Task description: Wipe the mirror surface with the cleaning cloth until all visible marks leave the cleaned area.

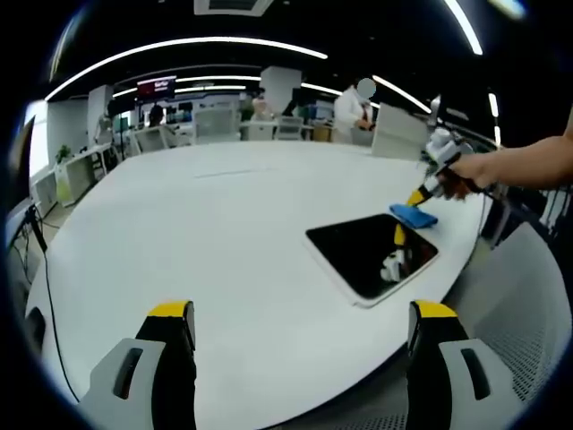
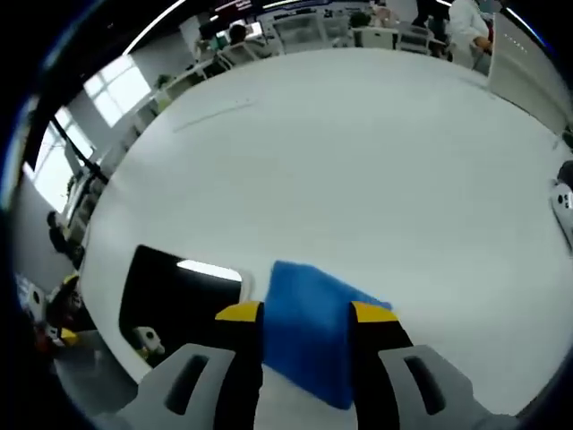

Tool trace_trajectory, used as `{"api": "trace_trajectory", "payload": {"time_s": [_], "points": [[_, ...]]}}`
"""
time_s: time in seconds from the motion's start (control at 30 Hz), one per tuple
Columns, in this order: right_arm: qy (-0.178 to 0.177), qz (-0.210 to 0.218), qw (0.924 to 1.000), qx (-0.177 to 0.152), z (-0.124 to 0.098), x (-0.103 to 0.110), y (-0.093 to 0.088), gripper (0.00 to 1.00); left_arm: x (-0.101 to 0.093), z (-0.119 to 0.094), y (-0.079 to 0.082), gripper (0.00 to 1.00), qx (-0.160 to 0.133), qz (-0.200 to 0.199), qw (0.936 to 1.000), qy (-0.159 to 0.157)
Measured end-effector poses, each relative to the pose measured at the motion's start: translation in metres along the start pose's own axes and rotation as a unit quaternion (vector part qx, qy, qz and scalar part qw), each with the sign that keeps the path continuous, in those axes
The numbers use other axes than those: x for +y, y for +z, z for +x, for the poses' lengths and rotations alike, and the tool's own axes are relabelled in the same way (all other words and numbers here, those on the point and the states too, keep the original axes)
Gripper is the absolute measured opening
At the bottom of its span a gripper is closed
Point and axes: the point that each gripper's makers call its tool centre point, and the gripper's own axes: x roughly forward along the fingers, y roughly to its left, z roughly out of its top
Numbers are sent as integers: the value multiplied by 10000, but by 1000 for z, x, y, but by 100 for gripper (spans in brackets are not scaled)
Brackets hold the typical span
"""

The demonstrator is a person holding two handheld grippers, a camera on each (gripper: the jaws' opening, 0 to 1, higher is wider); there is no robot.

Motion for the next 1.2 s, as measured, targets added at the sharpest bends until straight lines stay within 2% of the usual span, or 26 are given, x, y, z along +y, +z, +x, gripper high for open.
{"api": "trace_trajectory", "payload": {"time_s": [0.1,0.17,0.2,0.23,0.3,0.37,0.43,0.6,0.63,0.73,0.8,0.9,1.0,1.1,1.2], "points": [[-120,8,9998,144,8,-5,-6,30,-1,1,-1,99,41,1,10000,-20],[-158,146,9993,303,13,-10,-11,20,-3,1,-3,99,97,47,9999,-74],[-289,95,9990,335,11,-17,-8,15,-3,1,-4,99,142,79,9998,-95],[-238,15,9992,334,11,-18,-7,13,-4,2,-4,99,143,82,9998,-113],[-141,24,9991,392,12,-19,-6,12,-5,2,-5,99,160,100,9997,-139],[20,-148,9982,583,12,-17,-7,12,-5,2,-5,99,181,110,9997,-149],[0,-146,9980,610,12,-17,-7,12,-5,3,-6,99,191,107,9996,-149],[-375,-244,9976,533,15,-22,-8,6,-5,3,-7,99,231,157,9995,-151],[-407,-516,9966,488,15,-23,-6,5,-4,3,-7,99,226,146,9995,-136],[-454,-54,9981,411,17,-20,-6,2,-2,2,-6,99,184,99,9998,-63],[-447,-160,9978,454,15,-20,-8,2,-2,2,-5,99,174,100,9998,-68],[-433,395,9977,348,14,-20,-10,2,-4,3,-7,99,195,68,9997,-131],[-462,385,9976,328,13,-20,-10,2,-5,3,-7,99,215,57,9996,-159],[-430,513,9970,396,14,-20,-8,2,-7,3,-8,99,243,36,9995,-200],[-157,766,9951,609,13,-12,-11,2,-7,4,-9,99,273,53,9994,-198]]}}
